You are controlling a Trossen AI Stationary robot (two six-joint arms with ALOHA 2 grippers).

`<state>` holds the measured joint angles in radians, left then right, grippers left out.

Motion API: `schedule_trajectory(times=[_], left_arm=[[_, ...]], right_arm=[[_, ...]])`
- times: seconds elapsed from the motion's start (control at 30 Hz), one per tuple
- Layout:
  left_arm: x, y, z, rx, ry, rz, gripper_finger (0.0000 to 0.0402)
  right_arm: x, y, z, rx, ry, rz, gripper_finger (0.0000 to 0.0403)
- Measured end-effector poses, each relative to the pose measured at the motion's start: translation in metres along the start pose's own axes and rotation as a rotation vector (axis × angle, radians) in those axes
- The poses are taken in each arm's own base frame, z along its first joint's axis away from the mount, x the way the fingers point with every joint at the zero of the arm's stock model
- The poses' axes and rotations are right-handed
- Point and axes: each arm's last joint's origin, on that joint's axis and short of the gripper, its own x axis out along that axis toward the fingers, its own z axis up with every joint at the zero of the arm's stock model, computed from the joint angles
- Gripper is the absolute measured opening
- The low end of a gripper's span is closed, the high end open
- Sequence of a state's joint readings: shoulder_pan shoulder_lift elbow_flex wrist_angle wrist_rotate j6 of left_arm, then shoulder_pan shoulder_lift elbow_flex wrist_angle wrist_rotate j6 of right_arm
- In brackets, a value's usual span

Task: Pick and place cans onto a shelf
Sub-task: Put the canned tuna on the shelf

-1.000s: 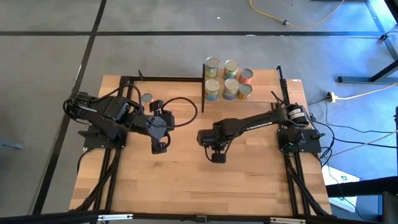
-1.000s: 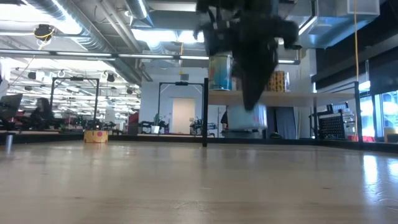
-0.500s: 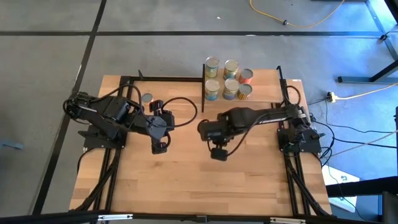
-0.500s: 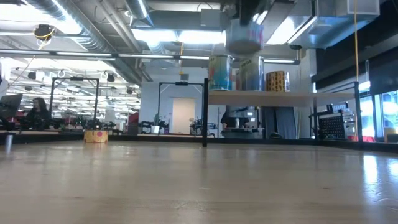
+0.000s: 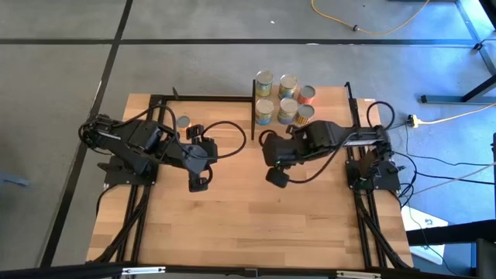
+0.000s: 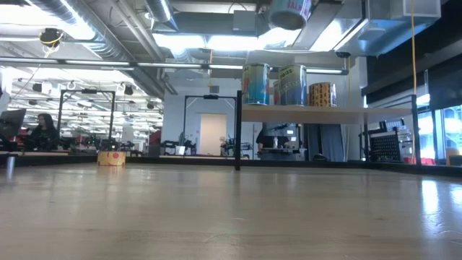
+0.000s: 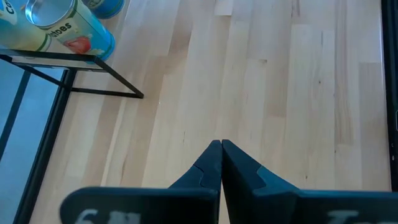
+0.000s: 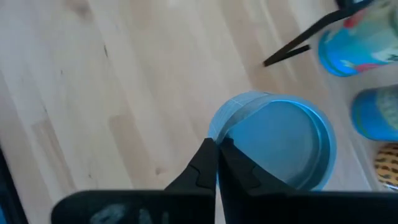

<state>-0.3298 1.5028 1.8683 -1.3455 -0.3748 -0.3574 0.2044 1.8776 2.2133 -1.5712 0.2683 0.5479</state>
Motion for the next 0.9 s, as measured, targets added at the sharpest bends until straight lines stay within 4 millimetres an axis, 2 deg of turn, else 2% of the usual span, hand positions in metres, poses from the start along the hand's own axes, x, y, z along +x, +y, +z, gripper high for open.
schedule_trajectory(times=[0.27,0.47,0.7,0.9], left_arm=[[0.0,0.0,0.0,0.001,0.001,-0.002,0.0],[0.0,0.0,0.0,0.001,0.001,-0.002,0.0],[0.001,0.002,0.001,-0.005,-0.002,0.015,0.0],[0.005,0.014,0.004,-0.04,-0.005,0.063,0.0]], right_arm=[[-0.022,-0.025,-0.005,0.072,-0.095,-0.079,0.0002],[-0.035,-0.057,-0.014,0.148,-0.147,-0.163,0.0002],[-0.046,-0.11,-0.047,0.292,-0.153,-0.268,0.0002],[-0.037,-0.154,-0.075,0.445,-0.11,-0.392,0.0002]])
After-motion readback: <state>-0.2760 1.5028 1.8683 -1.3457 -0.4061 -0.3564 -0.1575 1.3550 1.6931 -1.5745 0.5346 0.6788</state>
